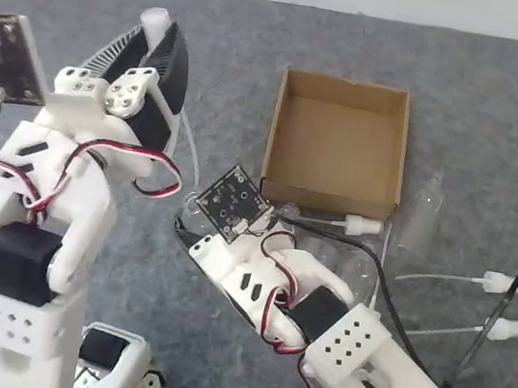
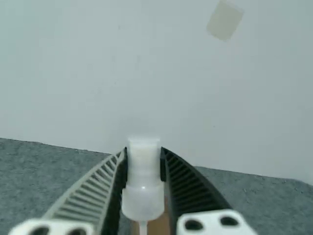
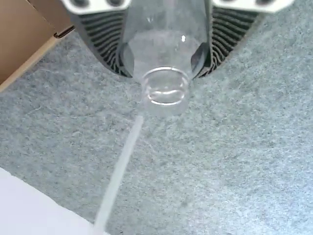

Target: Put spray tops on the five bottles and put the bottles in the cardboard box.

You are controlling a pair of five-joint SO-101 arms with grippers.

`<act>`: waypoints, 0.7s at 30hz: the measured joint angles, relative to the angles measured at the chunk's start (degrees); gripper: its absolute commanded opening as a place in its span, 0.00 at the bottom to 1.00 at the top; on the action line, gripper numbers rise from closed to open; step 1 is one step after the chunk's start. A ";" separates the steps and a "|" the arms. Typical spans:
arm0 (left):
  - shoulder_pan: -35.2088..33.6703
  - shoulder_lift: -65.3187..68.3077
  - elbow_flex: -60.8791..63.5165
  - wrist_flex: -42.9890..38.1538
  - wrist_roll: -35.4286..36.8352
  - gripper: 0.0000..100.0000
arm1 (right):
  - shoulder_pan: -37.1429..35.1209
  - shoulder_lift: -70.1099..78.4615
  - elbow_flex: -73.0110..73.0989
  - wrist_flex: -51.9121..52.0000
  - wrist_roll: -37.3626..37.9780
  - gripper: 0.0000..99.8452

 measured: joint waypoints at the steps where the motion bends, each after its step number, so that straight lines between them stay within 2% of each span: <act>1: 0.00 0.00 0.35 0.00 0.00 0.01 | 0.00 0.00 0.00 0.00 0.00 0.01; 18: -0.09 0.00 2.46 0.00 0.00 0.01 | 0.00 0.00 0.00 0.00 0.00 0.01; 21: -0.09 0.00 2.46 0.00 -1.93 0.01 | 1.14 0.00 0.00 0.00 0.00 0.01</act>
